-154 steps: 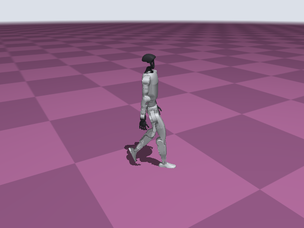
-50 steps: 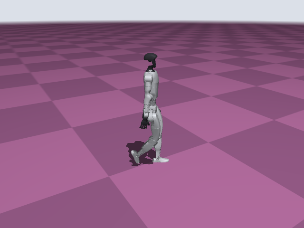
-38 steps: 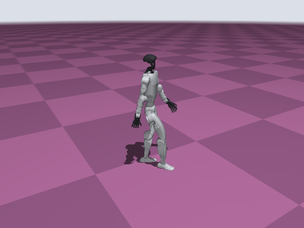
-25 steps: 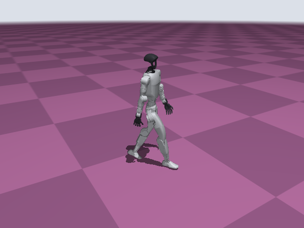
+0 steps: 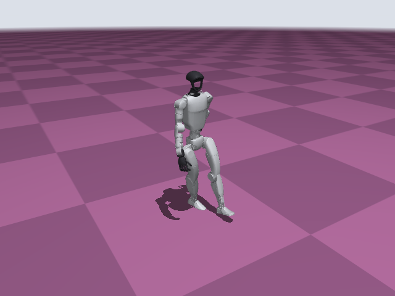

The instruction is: Walk run

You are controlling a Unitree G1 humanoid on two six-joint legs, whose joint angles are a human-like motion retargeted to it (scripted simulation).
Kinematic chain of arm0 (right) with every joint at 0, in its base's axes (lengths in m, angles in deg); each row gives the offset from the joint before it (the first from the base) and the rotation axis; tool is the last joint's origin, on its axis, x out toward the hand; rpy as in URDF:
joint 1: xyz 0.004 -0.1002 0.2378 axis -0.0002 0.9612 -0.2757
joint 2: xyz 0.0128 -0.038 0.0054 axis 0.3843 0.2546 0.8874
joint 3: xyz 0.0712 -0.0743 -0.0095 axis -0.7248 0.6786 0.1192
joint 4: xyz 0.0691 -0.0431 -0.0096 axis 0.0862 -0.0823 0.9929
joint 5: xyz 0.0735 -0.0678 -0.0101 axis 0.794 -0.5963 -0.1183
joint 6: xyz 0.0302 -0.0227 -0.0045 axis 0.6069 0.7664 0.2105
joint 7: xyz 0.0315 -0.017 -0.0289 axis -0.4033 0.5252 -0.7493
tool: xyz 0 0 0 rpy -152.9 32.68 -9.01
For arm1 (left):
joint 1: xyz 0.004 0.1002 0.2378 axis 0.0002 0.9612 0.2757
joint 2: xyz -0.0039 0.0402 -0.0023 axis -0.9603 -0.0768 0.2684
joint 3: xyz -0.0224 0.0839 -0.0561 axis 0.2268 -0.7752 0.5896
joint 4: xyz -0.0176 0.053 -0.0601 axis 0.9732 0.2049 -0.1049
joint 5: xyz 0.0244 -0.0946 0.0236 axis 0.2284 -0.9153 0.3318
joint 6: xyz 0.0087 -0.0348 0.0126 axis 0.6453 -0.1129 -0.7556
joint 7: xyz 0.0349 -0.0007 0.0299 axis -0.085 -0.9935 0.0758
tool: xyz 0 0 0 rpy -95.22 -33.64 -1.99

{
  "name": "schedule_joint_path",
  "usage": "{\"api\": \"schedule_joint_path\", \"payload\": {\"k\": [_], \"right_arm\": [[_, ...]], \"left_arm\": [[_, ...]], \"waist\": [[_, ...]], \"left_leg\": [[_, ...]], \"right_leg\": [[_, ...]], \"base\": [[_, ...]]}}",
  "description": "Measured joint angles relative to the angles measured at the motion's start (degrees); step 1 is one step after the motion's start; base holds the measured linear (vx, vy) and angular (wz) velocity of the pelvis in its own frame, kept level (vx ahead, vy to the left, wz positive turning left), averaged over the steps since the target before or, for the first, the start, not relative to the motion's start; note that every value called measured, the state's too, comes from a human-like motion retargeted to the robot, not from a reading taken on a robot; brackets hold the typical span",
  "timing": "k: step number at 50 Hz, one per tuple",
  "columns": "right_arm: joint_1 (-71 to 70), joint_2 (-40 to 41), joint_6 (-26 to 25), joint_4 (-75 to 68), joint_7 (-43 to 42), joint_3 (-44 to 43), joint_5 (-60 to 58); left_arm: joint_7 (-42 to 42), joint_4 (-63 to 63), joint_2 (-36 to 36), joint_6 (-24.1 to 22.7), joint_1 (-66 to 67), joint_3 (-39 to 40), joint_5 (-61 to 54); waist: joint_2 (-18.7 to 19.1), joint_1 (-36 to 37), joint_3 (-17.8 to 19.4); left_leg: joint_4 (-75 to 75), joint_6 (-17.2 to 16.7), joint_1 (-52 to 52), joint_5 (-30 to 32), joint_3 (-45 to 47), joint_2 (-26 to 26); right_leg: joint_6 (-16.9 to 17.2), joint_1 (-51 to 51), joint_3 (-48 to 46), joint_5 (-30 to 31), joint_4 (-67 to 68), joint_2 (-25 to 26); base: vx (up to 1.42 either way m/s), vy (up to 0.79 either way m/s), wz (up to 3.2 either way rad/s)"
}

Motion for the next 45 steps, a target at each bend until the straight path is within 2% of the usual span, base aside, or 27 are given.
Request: {"api": "schedule_joint_path", "payload": {"k": [2,3,5,7,8,10,12,13,14,15,17,18,19,24,25,27,30,33,37,38,40,42,45], "right_arm": [[1.0,0.0,-0.1,-1.7,-0.3,-0.8,0.5],[1.6,0.0,-0.2,-2.9,-0.4,-1.2,0.9],[2.9,0.0,-0.6,-6.2,-0.1,-1.6,1.6],[4.7,0.0,-1.5,-10.0,0.7,-1.7,1.0],[5.9,0.1,-2.1,-11.8,1.1,-1.8,0.4],[7.7,0.5,-3.6,-15.4,0.8,-1.4,-1.2],[9.0,0.9,-4.5,-18.3,-0.2,0.5,-2.1],[9.7,0.8,-4.4,-19.4,-0.6,1.3,-2.4],[10.2,0.7,-4.3,-20.1,-0.6,1.9,-3.1],[10.6,0.7,-4.1,-20.5,-0.3,2.4,-3.9],[11.8,1.3,-4.2,-19.3,0.6,2.4,-7.1],[12.5,1.3,-4.5,-18.2,0.7,1.8,-9.1],[13.1,1.4,-4.6,-17.2,0.2,1.1,-10.5],[14.6,1.5,-4.3,-15.4,-3.7,-1.5,-10.4],[14.6,1.5,-4.3,-15.4,-3.9,-1.9,-9.6],[13.9,2.0,-4.7,-15.9,-3.0,-3.3,-7.7],[13.8,2.8,-4.9,-16.6,-2.0,-5.2,-4.7],[13.3,3.4,-4.7,-17.4,-1.7,-5.9,-2.0],[13.8,3.9,-5.0,-18.8,-1.6,-7.3,-2.5],[13.9,3.9,-5.2,-19.1,-1.5,-7.9,-3.1],[14.6,3.7,-5.6,-19.8,-1.5,-9.3,-4.7],[15.5,3.4,-5.8,-20.3,-1.7,-10.0,-5.3],[15.7,3.1,-7.2,-20.6,-1.8,-10.8,-4.7]], "left_arm": [[-0.3,0.1,-1.4,0.7,-0.9,0.2,-2.0],[-0.3,0.1,-2.1,1.2,-1.6,0.1,-3.5],[-0.3,0.3,-3.5,2.3,-3.4,-0.1,-7.4],[-0.6,0.4,-4.7,2.9,-5.0,0.1,-11.7],[-0.9,0.4,-5.1,3.0,-5.8,0.4,-13.7],[-0.9,0.7,-5.9,2.9,-8.1,1.0,-18.3],[0.0,0.5,-6.4,3.2,-11.3,1.5,-22.3],[0.7,0.1,-6.6,3.4,-12.9,1.4,-23.9],[1.3,-0.5,-6.8,3.5,-14.7,0.9,-25.3],[1.9,-1.1,-7.0,3.5,-16.7,0.2,-26.6],[2.3,-2.9,-7.5,3.1,-21.0,-1.4,-28.4],[2.3,-3.7,-7.4,3.0,-23.5,-2.2,-28.9],[2.5,-4.8,-7.3,2.7,-25.6,-3.0,-28.8],[5.3,-11.7,-8.2,0.4,-33.4,-7.5,-27.6],[6.0,-13.1,-8.8,-0.3,-34.6,-8.3,-27.5],[6.6,-15.7,-10.2,-1.7,-36.8,-9.7,-27.4],[5.8,-18.3,-11.2,-4.0,-38.9,-10.6,-26.5],[4.1,-18.9,-11.3,-5.7,-40.1,-10.7,-26.5],[4.1,-17.3,-9.5,-7.0,-39.2,-11.0,-27.1],[4.6,-16.5,-8.6,-7.6,-38.5,-10.9,-27.2],[5.7,-14.3,-6.7,-8.7,-36.3,-10.3,-27.0],[6.5,-12.1,-5.2,-8.3,-33.0,-9.6,-26.1],[5.5,-10.1,-3.0,-7.6,-26.3,-9.0,-23.5]], "waist": [[0.9,0.3,-0.2],[1.1,0.3,-0.4],[1.0,1.1,-1.1],[0.5,3.0,-2.1],[0.2,4.2,-2.7],[-0.3,3.3,-4.1],[-0.7,2.5,-4.3],[-1.6,2.1,-3.8],[-1.9,1.7,-3.5],[-1.9,1.2,-3.3],[3.0,2.0,-4.2],[4.1,1.9,-4.2],[4.8,1.0,-4.1],[5.9,-6.0,-4.0],[5.6,-7.1,-3.9],[4.6,-8.5,-3.2],[3.7,-10.4,-2.1],[4.0,-11.0,-1.4],[5.9,-12.3,-1.5],[6.4,-13.1,-1.8],[7.4,-15.1,-2.5],[8.1,-15.1,-4.1],[5.8,-14.4,-5.3]], "left_leg": [[-3.2,-4.6,-0.1,0.4,-2.1,-0.6],[-3.0,-3.8,0.2,0.1,-1.9,-0.9],[-0.5,0.5,0.9,1.5,-2.6,-1.2],[1.8,1.5,1.9,4.1,1.8,0.3],[2.2,1.3,2.6,5.9,1.1,0.9],[4.9,2.4,3.0,4.8,1.5,2.0],[7.3,2.8,3.9,2.5,3.3,4.1],[7.5,4.0,5.9,1.4,4.8,3.2],[7.3,4.9,7.9,0.3,5.9,2.6],[6.8,5.6,9.8,-0.7,6.8,2.3],[5.5,5.0,11.3,-1.5,8.2,8.6],[5.8,5.1,11.8,-2.3,9.2,9.6],[5.6,5.3,12.7,-2.8,9.6,9.9],[3.3,6.1,17.8,-5.4,11.1,7.4],[2.8,6.2,19.1,-6.0,11.9,6.5],[1.8,6.2,22.0,-7.2,13.9,4.6],[0.8,5.8,26.6,-9.3,15.8,2.3],[-0.1,4.3,30.5,-10.8,18.3,1.7],[1.5,1.4,33.5,-10.5,19.5,3.1],[2.5,0.5,33.9,-9.4,19.0,3.5],[5.0,-2.3,34.7,-4.9,17.2,4.7],[9.4,-5.8,34.4,4.2,16.6,5.6],[22.5,-8.2,31.5,19.9,15.6,5.4]], "right_leg": [[-0.6,1.8,-0.8,0.2,0.5,1.3],[-0.7,2.5,-1.6,0.8,0.8,1.5],[-0.7,3.5,-2.0,2.9,1.8,1.9],[0.1,4.3,-3.0,7.5,4.2,1.5],[0.7,4.5,-3.4,11.3,6.1,1.2],[4.0,3.2,-5.7,22.1,11.0,0.9],[10.1,-0.3,-7.3,30.7,20.6,-0.3],[13.4,-2.8,-9.2,31.3,29.1,-2.5],[15.3,-4.9,-11.8,31.4,35.3,-4.7],[16.4,-6.8,-14.7,31.4,40.4,-6.9],[11.7,-9.6,-18.1,29.2,36.7,-3.6],[9.6,-11.8,-20.0,25.4,37.8,-4.5],[9.1,-14.0,-20.4,22.7,38.1,-4.6],[13.2,-24.8,-18.1,12.6,30.6,-6.3],[14.0,-26.2,-17.2,11.9,26.9,-6.9],[13.6,-27.6,-19.0,11.4,18.6,-10.2],[15.7,-28.4,-22.8,10.0,6.1,-14.9],[16.3,-30.5,-24.0,8.3,-2.8,-14.4],[10.5,-28.7,-34.2,7.4,-4.8,-15.3],[8.8,-27.8,-36.3,6.9,-3.6,-15.7],[6.1,-26.7,-37.7,10.7,-3.0,-15.6],[2.8,-25.7,-34.4,9.4,-1.8,-14.0],[2.7,-21.9,-30.1,5.5,-0.3,-15.0]], "base": [[0.79,-0.09,-0.59],[0.84,-0.10,-0.45],[0.90,-0.13,-0.71],[0.94,-0.15,-1.33],[0.96,-0.15,-1.32],[1.04,-0.16,-0.89],[0.80,-0.19,-0.96],[0.76,-0.16,-0.95],[0.75,-0.13,-0.85],[0.65,-0.10,-1.17],[0.55,-0.06,-1.52],[0.60,-0.03,-1.10],[0.73,-0.05,-0.56],[0.61,-0.05,-0.16],[0.54,-0.08,-0.54],[0.56,-0.10,-0.62],[0.65,-0.14,-0.47],[0.61,-0.15,-0.70],[0.72,-0.26,-0.30],[0.71,-0.26,0.32],[0.88,-0.40,0.34],[0.87,-0.45,-0.42],[0.82,-0.44,-0.89]]}}
